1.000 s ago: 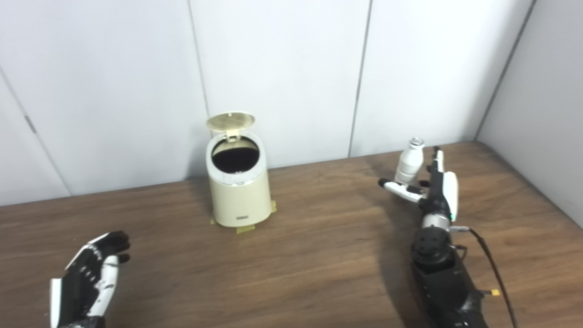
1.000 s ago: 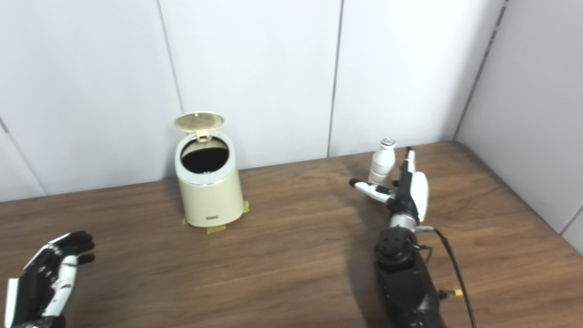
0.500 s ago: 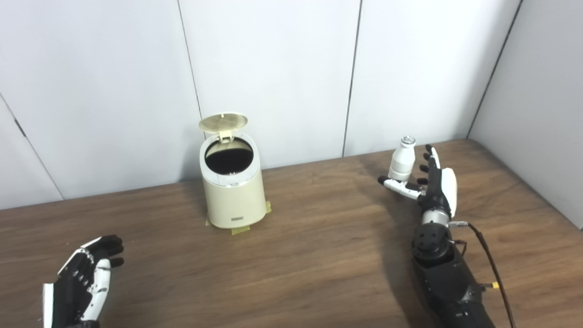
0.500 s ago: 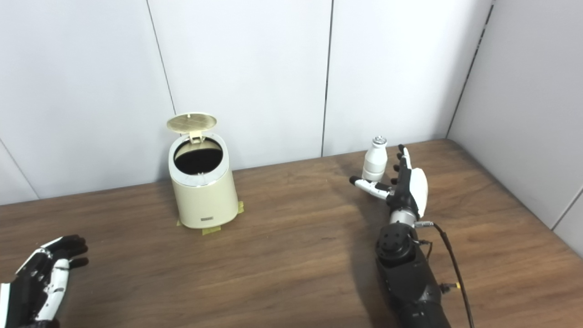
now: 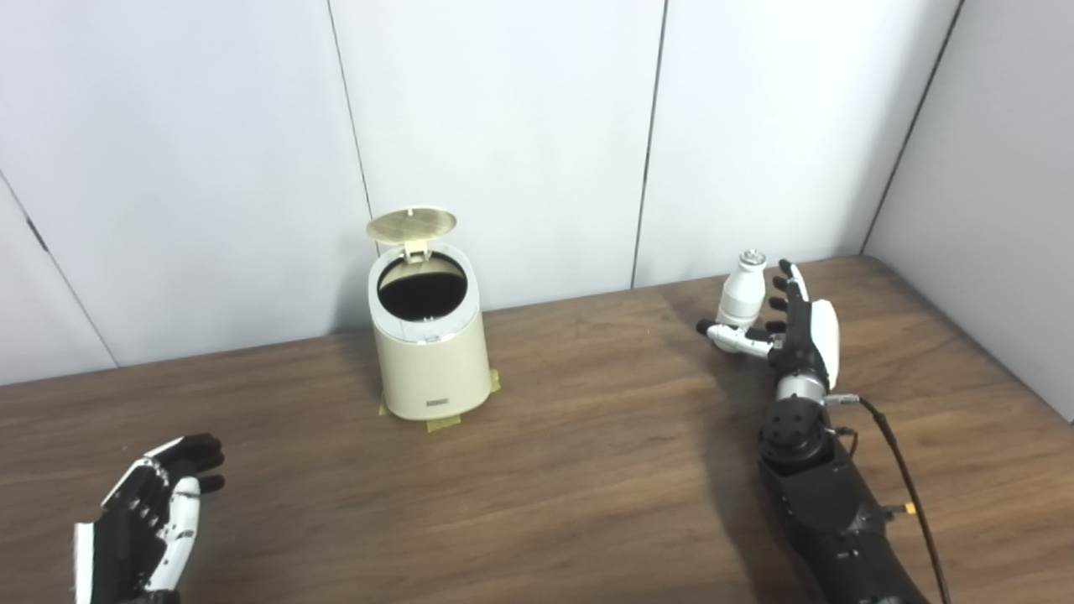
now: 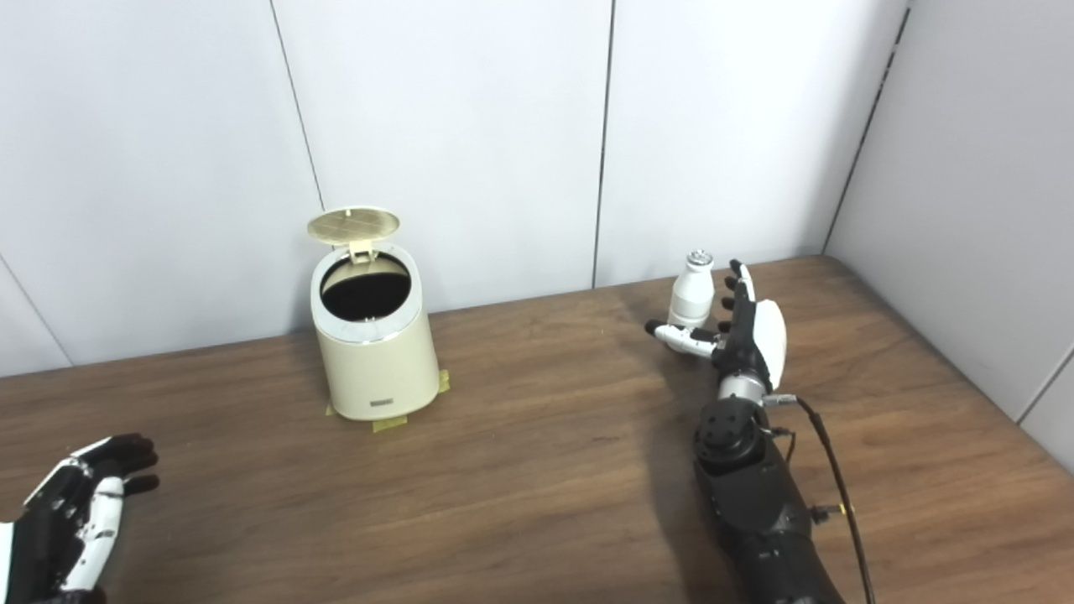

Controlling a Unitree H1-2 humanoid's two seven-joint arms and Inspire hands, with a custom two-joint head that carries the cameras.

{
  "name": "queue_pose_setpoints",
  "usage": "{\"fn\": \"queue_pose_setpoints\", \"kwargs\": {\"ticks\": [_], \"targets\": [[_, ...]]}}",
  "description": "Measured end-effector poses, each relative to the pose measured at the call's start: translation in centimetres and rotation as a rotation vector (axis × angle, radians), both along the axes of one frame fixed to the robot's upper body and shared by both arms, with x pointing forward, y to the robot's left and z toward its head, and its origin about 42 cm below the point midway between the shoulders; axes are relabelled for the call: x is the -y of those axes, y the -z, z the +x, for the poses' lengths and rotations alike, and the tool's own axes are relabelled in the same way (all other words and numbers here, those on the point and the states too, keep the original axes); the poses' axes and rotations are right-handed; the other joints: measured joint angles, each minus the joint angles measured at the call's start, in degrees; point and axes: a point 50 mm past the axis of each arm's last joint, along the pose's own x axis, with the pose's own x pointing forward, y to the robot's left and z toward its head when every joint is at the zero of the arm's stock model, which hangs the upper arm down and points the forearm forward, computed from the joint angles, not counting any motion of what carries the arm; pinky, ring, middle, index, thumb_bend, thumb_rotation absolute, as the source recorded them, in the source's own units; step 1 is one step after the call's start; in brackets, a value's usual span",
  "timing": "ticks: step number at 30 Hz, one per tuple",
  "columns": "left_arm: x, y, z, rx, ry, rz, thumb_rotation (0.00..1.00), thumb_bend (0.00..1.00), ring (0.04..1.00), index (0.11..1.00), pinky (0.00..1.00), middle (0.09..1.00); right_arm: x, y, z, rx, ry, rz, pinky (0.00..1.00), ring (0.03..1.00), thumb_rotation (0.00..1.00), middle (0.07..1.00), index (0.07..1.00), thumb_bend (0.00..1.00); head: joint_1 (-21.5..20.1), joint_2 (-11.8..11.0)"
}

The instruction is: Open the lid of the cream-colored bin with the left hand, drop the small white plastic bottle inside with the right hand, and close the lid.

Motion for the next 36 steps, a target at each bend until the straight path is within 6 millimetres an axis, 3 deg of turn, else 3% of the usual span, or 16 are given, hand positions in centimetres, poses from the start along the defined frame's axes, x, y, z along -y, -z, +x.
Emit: {"fn": "queue_pose_setpoints", "kwargs": {"ticks": [12, 17, 18, 19, 21, 25, 36], "targets": [[0.0, 0.0, -0.1, -0.002, 0.001, 0.000, 0.38, 0.12, 0.683, 0.656, 0.63, 0.672, 1.3, -0.3, 0.8, -0.009, -0.019, -0.072, 0.62, 0.694, 0.10, 0.732, 0.743, 0.81, 0.4, 0.3], [-0.1, -0.1, -0.4, -0.004, -0.003, 0.002, 0.38, 0.11, 0.680, 0.652, 0.62, 0.670, 1.4, -0.2, 1.1, 0.028, -0.023, -0.089, 0.50, 0.583, 0.01, 0.617, 0.638, 0.81, 0.6, 0.4], [-0.1, -0.1, -0.4, -0.005, -0.003, 0.003, 0.38, 0.10, 0.680, 0.654, 0.62, 0.671, 1.4, -0.1, 1.1, 0.038, -0.019, -0.090, 0.48, 0.564, 0.07, 0.597, 0.566, 0.67, 0.6, 0.4], [-0.1, -0.1, -0.5, -0.006, -0.002, 0.005, 0.38, 0.10, 0.683, 0.656, 0.62, 0.673, 1.5, -0.1, 1.1, 0.048, -0.013, -0.090, 0.46, 0.542, 0.03, 0.545, 0.528, 0.60, 0.6, 0.4], [-0.1, -0.1, -0.5, -0.008, -0.002, 0.006, 0.38, 0.10, 0.682, 0.656, 0.62, 0.672, 1.5, 0.0, 1.0, 0.078, -0.007, -0.097, 0.43, 0.500, 0.01, 0.511, 0.484, 0.54, 0.5, 0.5], [-0.1, -0.1, -0.5, -0.009, -0.004, 0.006, 0.37, 0.09, 0.687, 0.657, 0.63, 0.675, 1.5, 0.0, 1.0, 0.103, 0.007, -0.114, 0.38, 0.451, 0.00, 0.487, 0.482, 0.53, 0.5, 0.5], [-0.1, -0.1, -0.5, -0.013, -0.004, 0.014, 0.33, 0.09, 0.677, 0.651, 0.62, 0.666, 1.3, -0.1, 1.1, 0.111, 0.017, -0.129, 0.37, 0.438, 0.00, 0.461, 0.493, 0.53, 0.4, 0.5]]}}
